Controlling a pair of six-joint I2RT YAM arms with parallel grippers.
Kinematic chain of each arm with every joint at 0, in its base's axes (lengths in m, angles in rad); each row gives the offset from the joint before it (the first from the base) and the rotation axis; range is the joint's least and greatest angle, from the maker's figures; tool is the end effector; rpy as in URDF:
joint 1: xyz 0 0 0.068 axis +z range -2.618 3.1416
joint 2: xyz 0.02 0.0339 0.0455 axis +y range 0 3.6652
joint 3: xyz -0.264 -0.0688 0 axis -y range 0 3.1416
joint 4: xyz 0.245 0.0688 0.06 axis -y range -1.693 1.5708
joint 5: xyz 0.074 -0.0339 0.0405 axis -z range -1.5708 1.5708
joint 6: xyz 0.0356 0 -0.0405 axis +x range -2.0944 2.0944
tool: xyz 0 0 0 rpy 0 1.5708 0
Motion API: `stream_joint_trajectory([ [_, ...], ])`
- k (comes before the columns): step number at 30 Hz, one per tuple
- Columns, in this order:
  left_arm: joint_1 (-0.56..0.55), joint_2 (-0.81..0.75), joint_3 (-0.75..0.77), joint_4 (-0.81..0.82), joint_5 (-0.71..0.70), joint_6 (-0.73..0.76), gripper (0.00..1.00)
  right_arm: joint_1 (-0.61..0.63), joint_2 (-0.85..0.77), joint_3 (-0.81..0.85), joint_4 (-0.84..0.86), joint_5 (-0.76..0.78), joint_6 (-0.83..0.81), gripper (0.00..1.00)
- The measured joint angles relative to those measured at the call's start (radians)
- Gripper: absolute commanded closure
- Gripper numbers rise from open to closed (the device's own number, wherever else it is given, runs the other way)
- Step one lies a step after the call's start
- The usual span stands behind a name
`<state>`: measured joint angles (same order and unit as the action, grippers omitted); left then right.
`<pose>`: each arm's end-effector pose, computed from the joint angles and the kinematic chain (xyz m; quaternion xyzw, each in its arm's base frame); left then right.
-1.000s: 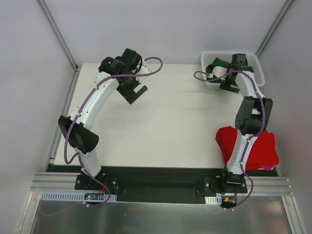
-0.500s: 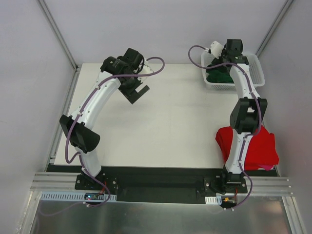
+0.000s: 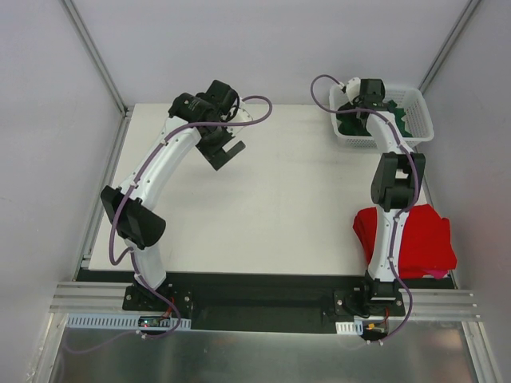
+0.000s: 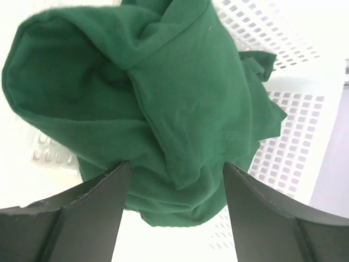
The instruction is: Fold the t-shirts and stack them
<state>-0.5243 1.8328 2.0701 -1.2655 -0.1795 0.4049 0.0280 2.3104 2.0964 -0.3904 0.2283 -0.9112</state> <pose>0.3224 -0.1791 0.3910 0.4085 0.8686 0.0703 0.2716 0.5395 0.0071 0.2534 -0.3509 0.8085 -0.2885 0.3742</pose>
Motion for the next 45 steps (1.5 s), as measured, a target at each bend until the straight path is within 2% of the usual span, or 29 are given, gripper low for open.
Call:
stream_joint_trajectory([
  [8, -0.006, 0.006, 0.001, 0.0, -0.014, 0.003, 0.01, 0.017, -0.016, -0.018, 0.087, 0.042, -0.006, 0.22],
  [28, -0.026, 0.025, 0.024, 0.0, -0.013, 0.004, 0.01, 0.021, -0.074, -0.019, 0.222, 0.036, 0.018, 0.22],
  [45, -0.026, 0.034, 0.024, 0.0, -0.013, 0.004, 0.01, 0.023, -0.008, -0.019, 0.15, -0.035, 0.061, 0.21],
])
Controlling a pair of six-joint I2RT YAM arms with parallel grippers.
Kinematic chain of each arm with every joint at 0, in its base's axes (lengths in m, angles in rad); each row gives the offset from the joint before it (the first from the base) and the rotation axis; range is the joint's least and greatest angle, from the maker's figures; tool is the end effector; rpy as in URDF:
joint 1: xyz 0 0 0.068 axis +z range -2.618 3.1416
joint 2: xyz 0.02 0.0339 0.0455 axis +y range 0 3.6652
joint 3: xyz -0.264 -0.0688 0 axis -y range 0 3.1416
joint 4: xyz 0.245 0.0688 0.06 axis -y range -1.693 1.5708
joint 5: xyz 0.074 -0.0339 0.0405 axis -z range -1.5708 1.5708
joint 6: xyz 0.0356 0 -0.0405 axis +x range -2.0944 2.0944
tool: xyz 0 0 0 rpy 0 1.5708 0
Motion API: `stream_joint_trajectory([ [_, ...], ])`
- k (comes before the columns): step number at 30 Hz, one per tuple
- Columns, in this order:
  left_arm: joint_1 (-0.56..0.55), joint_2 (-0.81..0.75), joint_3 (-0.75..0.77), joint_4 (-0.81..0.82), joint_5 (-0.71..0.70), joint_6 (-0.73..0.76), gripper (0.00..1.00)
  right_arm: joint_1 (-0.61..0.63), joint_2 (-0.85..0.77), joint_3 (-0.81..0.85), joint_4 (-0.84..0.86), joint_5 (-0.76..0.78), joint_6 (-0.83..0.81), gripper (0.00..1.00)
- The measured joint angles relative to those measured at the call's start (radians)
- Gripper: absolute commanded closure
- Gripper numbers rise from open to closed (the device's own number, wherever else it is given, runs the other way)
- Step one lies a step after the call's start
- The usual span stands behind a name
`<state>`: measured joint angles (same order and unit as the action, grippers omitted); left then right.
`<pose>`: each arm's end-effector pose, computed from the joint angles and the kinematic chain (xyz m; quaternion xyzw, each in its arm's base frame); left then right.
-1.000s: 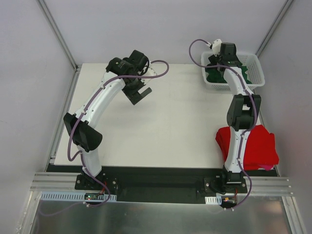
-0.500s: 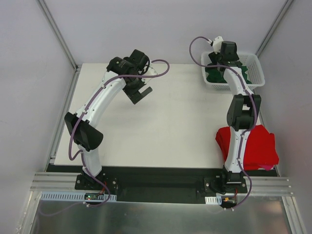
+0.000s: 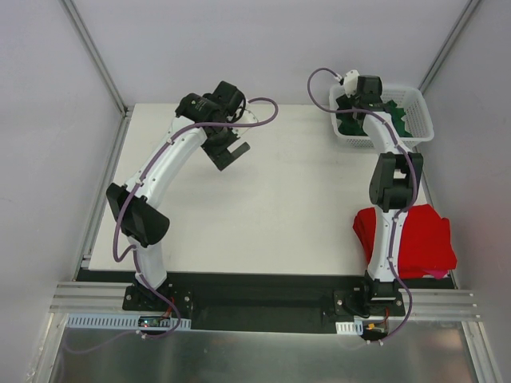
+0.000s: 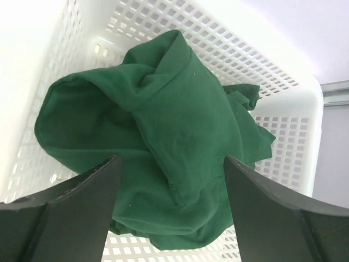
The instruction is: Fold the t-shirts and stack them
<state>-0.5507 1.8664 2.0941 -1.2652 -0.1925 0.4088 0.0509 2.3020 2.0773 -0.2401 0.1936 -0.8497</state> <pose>0.3252 -0.1917 0.3860 0.4207 0.8635 0.0739 0.2682 0.5455 0.0209 0.2651 -0.3229 0.7846 -0.2791 0.4497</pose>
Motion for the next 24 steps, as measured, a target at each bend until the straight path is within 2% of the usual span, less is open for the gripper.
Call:
stream_joint_trajectory([
  [20, -0.025, 0.017, 0.004, 0.0, -0.001, 0.001, 0.01, 0.0, 0.105, 0.023, 0.186, 0.09, -0.133, 0.23],
  [22, -0.026, 0.017, 0.004, 0.0, -0.001, 0.001, 0.01, 0.0, 0.105, 0.023, 0.207, 0.096, -0.151, 0.27],
  [24, -0.026, 0.017, 0.004, 0.0, -0.001, 0.002, 0.01, -0.001, 0.105, 0.023, 0.224, 0.105, -0.168, 0.54],
])
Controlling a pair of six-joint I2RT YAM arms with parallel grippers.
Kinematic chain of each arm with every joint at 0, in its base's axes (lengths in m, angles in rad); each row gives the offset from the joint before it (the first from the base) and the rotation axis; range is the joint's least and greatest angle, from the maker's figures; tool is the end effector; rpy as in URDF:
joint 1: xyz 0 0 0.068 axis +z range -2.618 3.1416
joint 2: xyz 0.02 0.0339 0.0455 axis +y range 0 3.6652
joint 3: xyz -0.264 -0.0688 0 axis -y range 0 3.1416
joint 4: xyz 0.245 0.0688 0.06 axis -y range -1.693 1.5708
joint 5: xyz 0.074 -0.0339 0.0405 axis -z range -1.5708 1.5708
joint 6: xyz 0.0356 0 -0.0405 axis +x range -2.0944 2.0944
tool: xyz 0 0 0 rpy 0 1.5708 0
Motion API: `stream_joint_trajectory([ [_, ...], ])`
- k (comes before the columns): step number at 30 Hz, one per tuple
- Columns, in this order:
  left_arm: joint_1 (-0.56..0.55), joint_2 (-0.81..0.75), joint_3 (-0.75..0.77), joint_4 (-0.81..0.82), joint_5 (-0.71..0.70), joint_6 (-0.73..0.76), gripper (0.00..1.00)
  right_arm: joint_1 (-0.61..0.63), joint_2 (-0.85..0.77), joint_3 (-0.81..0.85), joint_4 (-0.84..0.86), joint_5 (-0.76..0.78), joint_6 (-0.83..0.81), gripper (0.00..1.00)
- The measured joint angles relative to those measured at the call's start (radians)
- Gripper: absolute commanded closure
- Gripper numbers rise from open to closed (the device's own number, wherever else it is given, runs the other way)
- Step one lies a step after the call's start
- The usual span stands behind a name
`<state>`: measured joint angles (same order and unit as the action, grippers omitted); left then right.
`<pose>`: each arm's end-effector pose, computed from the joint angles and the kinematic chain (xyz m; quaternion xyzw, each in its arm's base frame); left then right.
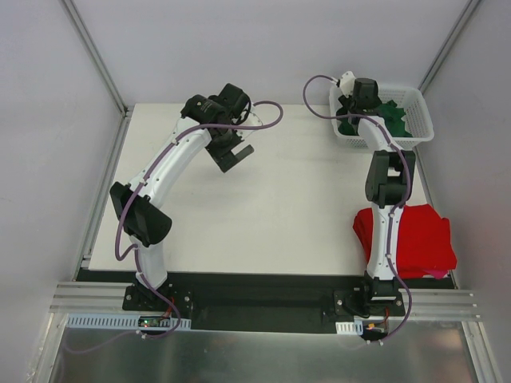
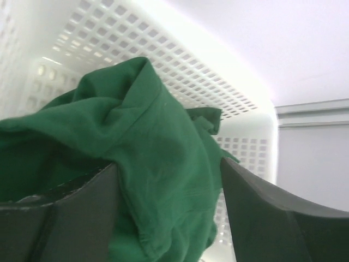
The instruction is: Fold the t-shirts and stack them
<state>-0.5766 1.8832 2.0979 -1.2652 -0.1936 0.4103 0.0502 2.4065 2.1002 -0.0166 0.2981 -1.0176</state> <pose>0.3239 -0.2025 0.3810 0.4337 0.8589 0.0718 0.2629 0.5698 0.0182 0.2396 -0.3337 0.7350 -0.3754 0.4554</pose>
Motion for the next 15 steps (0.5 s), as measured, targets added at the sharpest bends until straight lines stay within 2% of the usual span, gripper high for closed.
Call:
stream_joint_trajectory([
  [1, 0.0, 0.0, 0.0, 0.0, 0.0, 0.0, 0.01, 0.0, 0.001, 0.0, 0.007, 0.005, -0.011, 0.65],
  [2, 0.0, 0.0, 0.0, 0.0, 0.0, 0.0, 0.01, 0.0, 0.002, 0.0, 0.016, 0.011, -0.019, 0.82],
  [5, 0.0, 0.0, 0.0, 0.0, 0.0, 0.0, 0.01, -0.001, 0.005, 0.0, 0.035, 0.031, -0.032, 0.97],
  [15, -0.001, 0.0, 0.0, 0.0, 0.0, 0.001, 0.01, -0.001, 0.009, 0.0, 0.08, 0.1, -0.061, 0.99],
])
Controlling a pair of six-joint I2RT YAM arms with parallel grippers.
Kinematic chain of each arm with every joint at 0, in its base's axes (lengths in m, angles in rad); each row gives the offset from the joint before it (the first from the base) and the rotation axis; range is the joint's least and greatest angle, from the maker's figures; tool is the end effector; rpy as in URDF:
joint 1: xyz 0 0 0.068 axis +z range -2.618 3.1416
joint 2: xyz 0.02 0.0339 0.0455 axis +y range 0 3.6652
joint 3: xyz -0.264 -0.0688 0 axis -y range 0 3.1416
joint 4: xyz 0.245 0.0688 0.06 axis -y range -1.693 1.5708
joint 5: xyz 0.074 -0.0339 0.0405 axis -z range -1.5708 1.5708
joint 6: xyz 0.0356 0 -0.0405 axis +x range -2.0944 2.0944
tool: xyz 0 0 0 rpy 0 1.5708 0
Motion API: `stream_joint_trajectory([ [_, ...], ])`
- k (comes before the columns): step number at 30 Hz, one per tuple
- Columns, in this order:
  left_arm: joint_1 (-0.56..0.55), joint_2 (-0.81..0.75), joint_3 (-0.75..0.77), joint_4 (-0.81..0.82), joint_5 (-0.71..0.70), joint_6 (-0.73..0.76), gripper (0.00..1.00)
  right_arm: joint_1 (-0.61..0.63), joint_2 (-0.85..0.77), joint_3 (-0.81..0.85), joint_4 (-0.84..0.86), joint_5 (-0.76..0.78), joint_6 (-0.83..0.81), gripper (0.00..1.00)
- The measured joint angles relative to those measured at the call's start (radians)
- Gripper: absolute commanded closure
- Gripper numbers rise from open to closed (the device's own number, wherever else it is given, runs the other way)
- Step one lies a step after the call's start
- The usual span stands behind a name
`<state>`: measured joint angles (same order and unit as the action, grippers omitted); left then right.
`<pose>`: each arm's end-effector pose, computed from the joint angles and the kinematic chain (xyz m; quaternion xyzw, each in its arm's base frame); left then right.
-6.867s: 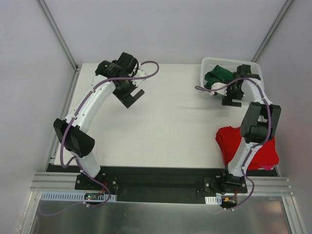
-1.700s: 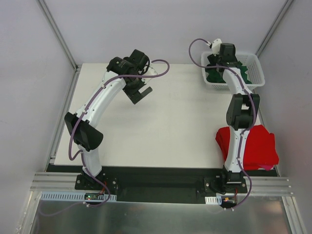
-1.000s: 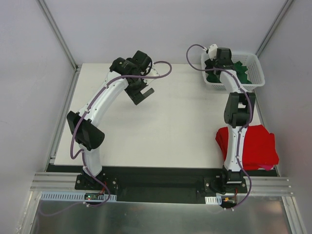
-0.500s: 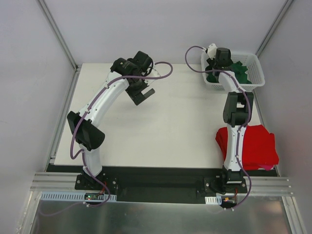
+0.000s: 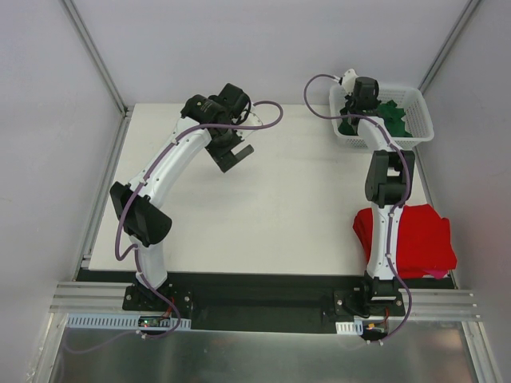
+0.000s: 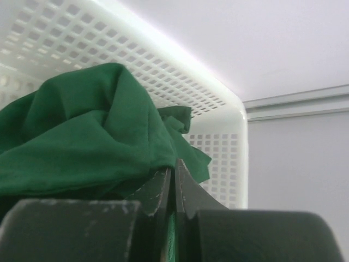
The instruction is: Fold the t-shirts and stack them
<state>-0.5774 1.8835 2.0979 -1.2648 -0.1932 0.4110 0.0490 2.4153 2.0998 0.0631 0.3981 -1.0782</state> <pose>0.3238 -0.2028 0.3809 0.4344 0.8585 0.0716 0.2629 0.5723 0.0142 0.2432 -0.3116 0.7197 -0.4316 0.4457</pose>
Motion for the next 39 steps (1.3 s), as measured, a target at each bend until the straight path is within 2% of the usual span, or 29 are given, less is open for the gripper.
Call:
stream_joint_trajectory([
  [4, 0.0, 0.005, 0.005, 0.0, 0.0, 0.001, 0.01, -0.005, -0.016, -0.002, 0.031, 0.014, -0.011, 0.99],
  [8, 0.0, 0.009, 0.008, 0.009, -0.001, 0.016, 0.01, -0.017, -0.097, -0.005, 0.083, 0.004, -0.052, 0.99],
  [12, 0.0, 0.009, 0.009, 0.024, -0.001, 0.029, 0.01, -0.024, -0.258, -0.014, 0.189, -0.054, -0.1, 0.99],
  [16, 0.0, 0.0, 0.009, 0.035, -0.001, 0.037, 0.01, -0.019, -0.459, -0.048, 0.374, -0.16, -0.141, 0.99],
  [22, 0.0, -0.074, -0.007, 0.06, 0.01, 0.048, 0.01, 0.061, -0.748, -0.224, 0.676, -0.351, -0.179, 0.99],
  [25, 0.0, -0.16, -0.082, 0.09, 0.037, 0.053, 0.01, 0.15, -0.884, -0.367, 0.742, -0.415, -0.183, 0.99],
  [30, 0.0, -0.34, -0.32, 0.15, 0.063, 0.056, 0.01, 0.287, -1.043, -0.598, 0.75, -0.496, -0.187, 0.99],
  [34, 0.0, -0.429, -0.458, 0.167, 0.06, 0.046, 0.01, 0.389, -1.089, -0.669, 0.71, -0.547, -0.188, 0.99],
  [39, 0.0, -0.534, -0.596, 0.18, 0.01, 0.044, 0.01, 0.503, -1.147, -0.68, 0.667, -0.601, -0.185, 0.99],
])
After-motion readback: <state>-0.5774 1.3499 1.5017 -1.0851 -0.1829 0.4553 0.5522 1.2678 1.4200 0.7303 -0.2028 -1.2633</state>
